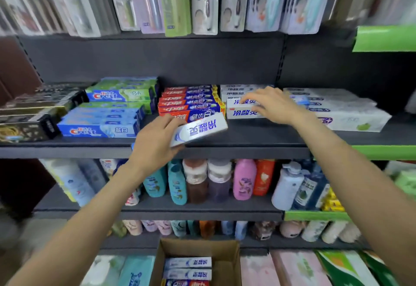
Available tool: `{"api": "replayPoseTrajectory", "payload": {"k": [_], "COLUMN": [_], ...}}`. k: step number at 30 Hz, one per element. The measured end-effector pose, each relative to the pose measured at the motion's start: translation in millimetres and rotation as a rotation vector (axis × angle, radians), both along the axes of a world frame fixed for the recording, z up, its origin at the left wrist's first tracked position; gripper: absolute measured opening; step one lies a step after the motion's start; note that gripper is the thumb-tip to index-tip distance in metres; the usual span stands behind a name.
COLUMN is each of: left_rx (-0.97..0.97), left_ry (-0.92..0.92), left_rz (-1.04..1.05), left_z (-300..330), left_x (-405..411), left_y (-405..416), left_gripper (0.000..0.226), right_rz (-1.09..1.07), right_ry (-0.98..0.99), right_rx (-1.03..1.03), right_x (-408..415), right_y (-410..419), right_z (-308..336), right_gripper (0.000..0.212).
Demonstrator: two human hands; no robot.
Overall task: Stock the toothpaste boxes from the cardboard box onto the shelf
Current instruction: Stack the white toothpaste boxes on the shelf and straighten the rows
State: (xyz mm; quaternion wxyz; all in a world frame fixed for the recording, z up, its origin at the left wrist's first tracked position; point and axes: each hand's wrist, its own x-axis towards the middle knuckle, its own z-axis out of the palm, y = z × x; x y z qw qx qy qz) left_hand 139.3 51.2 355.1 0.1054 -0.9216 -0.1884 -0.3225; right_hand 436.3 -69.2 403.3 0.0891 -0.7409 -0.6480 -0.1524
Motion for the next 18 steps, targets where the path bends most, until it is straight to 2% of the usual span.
{"api": "replayPoseTrajectory", "payload": {"k": [5,10,12,13,15,17,18], "left_rx": [0.134,0.121,0.142,0.136,-0.025,-0.437,-0.671], "left_ry": [-0.019,-0.059,-0.082,-0.108,-0.186,-0.305,-0.362], "left_rz": [-0.05,-0.124,-0.117,-0.105,-0.063,-0.079,-0.142], "left_z": [4.8,6.5,7.7,8.3,13.3,26.7,35.1], "left_x": [24.9,38.1,41.5,42.9,46.7,55.9,62.7], "left_y": [-5.7,-10.0,-12.1,-13.2,-20.2,-32.9,-40.1], "left_gripper": [0.059,0.065,0.066,0.065,0.062,0.055,0.051], "right_rz": [-0.078,-0.055,-0.045,-0.046,-0.025,0.071,0.125], "right_ry": [-0.007,0.066,0.105,0.203,0.531,0.889,0.995], "right_rx": [-0.026,-0.014,0.071,0.194,0.521,0.764,0.797], "right_x": [23.6,28.5,21.9,15.1,-13.2,-57.7,-78.1], "right_y": [26.6,52.7,48.6,39.5,7.3,-30.6,-44.9], "right_z": [-14.0,-34.5,-35.9,-35.9,-35.9,-33.7,-33.9], "right_gripper": [0.038,0.041,0.04,0.034,0.024,0.021,0.021]}}
